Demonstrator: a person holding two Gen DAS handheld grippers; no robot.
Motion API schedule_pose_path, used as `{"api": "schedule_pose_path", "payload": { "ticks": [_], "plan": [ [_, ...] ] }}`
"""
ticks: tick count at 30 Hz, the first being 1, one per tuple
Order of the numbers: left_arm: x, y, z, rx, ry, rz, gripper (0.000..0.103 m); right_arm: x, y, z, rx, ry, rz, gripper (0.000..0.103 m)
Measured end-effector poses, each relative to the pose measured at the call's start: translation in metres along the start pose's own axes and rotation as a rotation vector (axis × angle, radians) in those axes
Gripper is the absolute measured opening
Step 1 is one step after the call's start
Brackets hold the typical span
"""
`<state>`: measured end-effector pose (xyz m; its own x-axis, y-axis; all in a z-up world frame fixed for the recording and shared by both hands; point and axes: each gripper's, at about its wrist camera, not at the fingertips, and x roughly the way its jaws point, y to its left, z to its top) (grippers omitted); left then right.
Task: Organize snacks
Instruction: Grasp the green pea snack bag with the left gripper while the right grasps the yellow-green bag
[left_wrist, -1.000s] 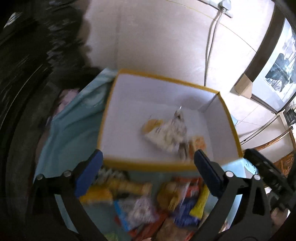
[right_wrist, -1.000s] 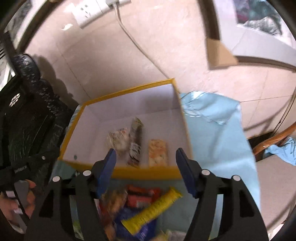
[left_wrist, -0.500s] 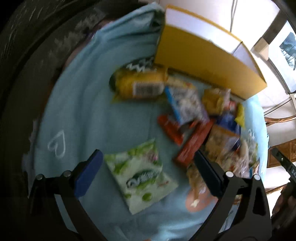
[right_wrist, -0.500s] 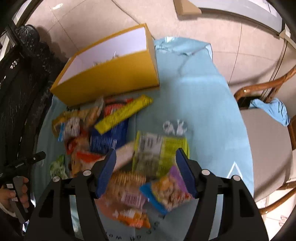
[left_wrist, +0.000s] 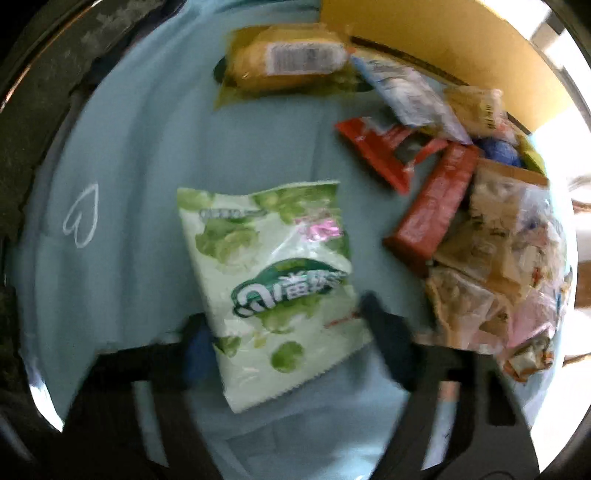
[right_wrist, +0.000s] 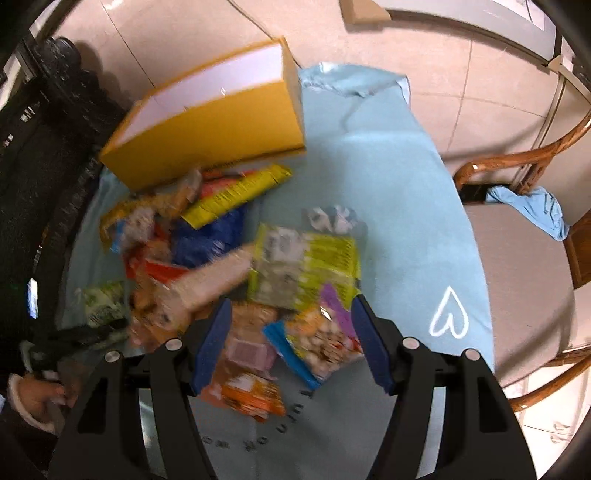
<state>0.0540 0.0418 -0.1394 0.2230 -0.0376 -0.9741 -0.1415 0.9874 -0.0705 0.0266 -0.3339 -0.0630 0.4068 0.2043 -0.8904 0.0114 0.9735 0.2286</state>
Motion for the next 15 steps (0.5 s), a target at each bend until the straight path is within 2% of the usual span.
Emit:
{"api": "schedule_pose_path", "payload": {
  "ticks": [1, 2, 10, 13, 15],
  "plan": [
    [-0.005, 0.002, 0.003, -0.010, -0.002, -0.037, 0.043, 0.003, -0.003, -0.001, 0.003, 0.013, -0.007, 0.067],
    [-0.008, 0.004, 0.005, -0.017, -0.006, -0.056, 0.023, 0.006, -0.006, -0.004, 0.003, 0.019, -0.014, 0.067],
    [-0.005, 0.014, 0.013, -0.031, 0.019, -0.091, 0.021, 0.039, 0.008, -0.002, -0.153, 0.035, -0.109, 0.067],
    [-0.004, 0.017, 0.015, -0.047, 0.029, -0.107, 0.022, 0.066, 0.015, 0.004, -0.252, 0.093, -0.175, 0.067],
    [0.001, 0.023, 0.016, -0.063, 0.035, -0.110, 0.025, 0.083, 0.013, 0.010, -0.260, 0.110, -0.174, 0.068]
  ]
}}
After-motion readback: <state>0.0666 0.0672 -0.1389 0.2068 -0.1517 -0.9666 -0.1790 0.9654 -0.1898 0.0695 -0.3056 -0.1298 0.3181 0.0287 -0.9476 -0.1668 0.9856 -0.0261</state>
